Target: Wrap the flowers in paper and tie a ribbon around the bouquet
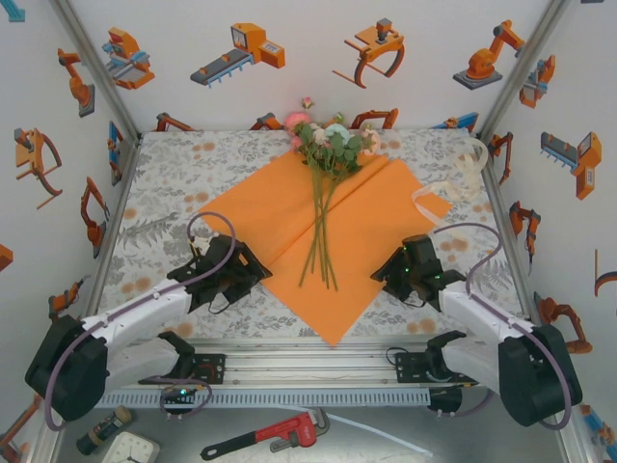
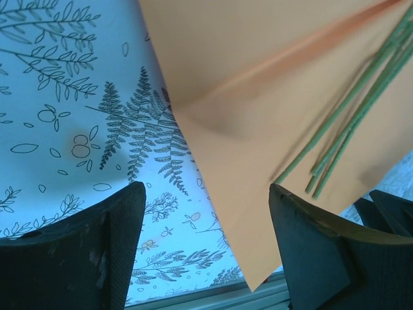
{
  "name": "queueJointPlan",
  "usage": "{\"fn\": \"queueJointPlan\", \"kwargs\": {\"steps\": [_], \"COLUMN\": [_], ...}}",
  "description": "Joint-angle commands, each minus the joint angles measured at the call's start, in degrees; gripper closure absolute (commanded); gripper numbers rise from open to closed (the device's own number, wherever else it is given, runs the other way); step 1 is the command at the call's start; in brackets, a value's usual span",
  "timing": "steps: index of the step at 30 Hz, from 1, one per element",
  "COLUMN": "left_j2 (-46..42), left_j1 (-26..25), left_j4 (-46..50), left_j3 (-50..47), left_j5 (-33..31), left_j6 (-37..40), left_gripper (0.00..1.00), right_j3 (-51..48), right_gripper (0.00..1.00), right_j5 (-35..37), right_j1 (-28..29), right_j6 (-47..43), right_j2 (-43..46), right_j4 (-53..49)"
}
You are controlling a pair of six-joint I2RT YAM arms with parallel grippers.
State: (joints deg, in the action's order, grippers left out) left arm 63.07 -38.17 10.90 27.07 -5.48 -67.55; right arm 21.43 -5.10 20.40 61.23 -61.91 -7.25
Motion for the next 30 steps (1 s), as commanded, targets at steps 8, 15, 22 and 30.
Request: {"fn": "queueJointPlan", "kwargs": {"steps": [8, 15, 22, 30], "left_j2": [6.53, 11.55, 10.04, 10.68], "left_j1": [-0.19, -0.31, -0.59, -0.54], "left_j4": [-8.92, -13.93, -13.06, -11.12], "left_j3": [-2.21, -2.19, -0.93, 3.20], "left_j5": [3.28, 7.34, 8.13, 11.06], "left_j6": [-9.29, -10.85, -10.71, -8.07], "left_gripper": [0.27, 0.54, 0.74, 1.00], "right_j3": [-3.03, -1.95, 2.55, 9.58], "right_gripper": [0.92, 1.00, 0.95, 0.40], "right_j5": [4.18, 2.62, 1.89, 1.58], "right_j1": [1.57, 1.58, 1.66, 2.64], "right_j6": [4.34, 4.94, 5.54, -20.39], "right_j2": [2.81, 4.73, 4.76, 12.81], "right_j4": [3.96, 1.36, -3.48, -11.15]}}
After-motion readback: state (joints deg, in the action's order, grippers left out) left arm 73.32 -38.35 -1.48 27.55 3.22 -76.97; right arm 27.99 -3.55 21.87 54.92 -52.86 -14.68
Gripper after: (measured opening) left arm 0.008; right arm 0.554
